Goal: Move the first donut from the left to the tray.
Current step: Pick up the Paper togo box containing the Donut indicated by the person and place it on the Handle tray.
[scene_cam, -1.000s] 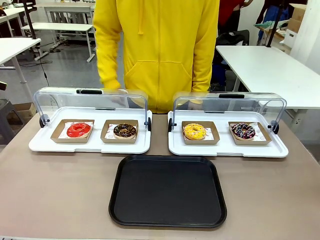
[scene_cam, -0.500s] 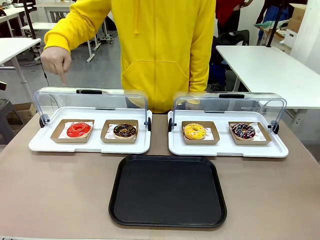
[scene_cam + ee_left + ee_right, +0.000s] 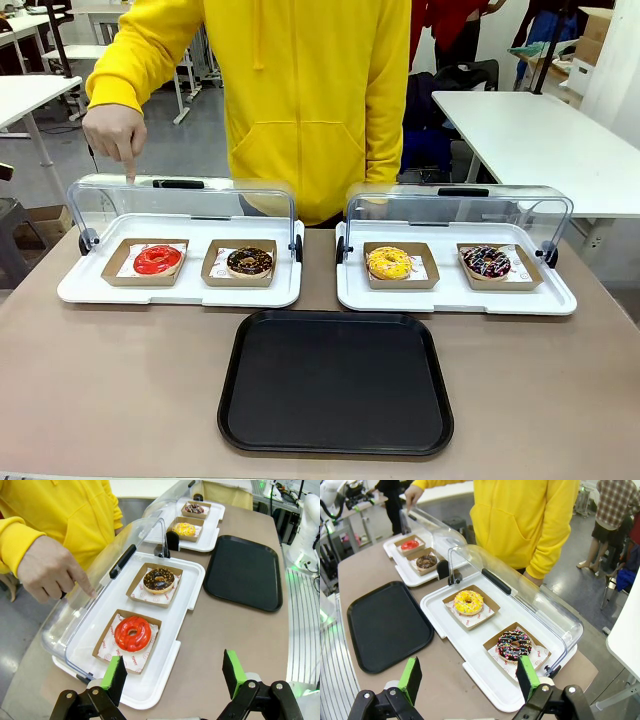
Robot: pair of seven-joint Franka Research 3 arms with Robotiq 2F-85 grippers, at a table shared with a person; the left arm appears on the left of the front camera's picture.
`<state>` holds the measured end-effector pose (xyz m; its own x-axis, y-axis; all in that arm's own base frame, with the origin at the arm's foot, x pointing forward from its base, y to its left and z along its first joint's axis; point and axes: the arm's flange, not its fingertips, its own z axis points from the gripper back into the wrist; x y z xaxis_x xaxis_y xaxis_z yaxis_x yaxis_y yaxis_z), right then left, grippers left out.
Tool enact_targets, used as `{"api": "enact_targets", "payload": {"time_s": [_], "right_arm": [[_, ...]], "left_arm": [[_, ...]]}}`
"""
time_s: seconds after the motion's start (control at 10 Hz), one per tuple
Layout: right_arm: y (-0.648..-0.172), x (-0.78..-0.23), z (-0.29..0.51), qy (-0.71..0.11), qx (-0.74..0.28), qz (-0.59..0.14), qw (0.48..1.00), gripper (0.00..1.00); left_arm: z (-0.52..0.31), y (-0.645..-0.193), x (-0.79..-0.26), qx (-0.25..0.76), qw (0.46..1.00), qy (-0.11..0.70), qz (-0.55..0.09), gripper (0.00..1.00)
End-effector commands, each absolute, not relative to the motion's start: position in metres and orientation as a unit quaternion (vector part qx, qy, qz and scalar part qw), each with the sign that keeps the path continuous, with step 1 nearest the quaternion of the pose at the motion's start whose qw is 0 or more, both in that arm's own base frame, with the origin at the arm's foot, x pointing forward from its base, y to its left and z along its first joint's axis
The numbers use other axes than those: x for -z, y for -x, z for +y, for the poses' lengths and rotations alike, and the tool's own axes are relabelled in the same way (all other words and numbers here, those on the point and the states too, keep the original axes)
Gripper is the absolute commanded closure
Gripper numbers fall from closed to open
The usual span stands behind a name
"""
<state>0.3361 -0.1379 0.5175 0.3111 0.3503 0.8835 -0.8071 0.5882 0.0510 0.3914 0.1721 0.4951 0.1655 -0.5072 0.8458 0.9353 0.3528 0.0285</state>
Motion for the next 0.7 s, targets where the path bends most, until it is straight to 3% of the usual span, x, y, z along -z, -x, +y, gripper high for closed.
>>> {"api": "enact_targets", "payload": {"time_s": [0.0,0.6], "right_arm": [[-0.3398,-0.5184,-0.1378,-0.254,-0.381,-0.464,0.758,0.00],[-0.3398,-0.5184,-0.1378,-0.254,-0.381,-0.464,0.758,0.00]], "left_arm": [[0.1722,-0.3906,-0.4964,0.507,0.712,0.264,-0.408,0.00],[0.1722,-0.3906,-0.4964,0.507,0.712,0.264,-0.408,0.00]]}}
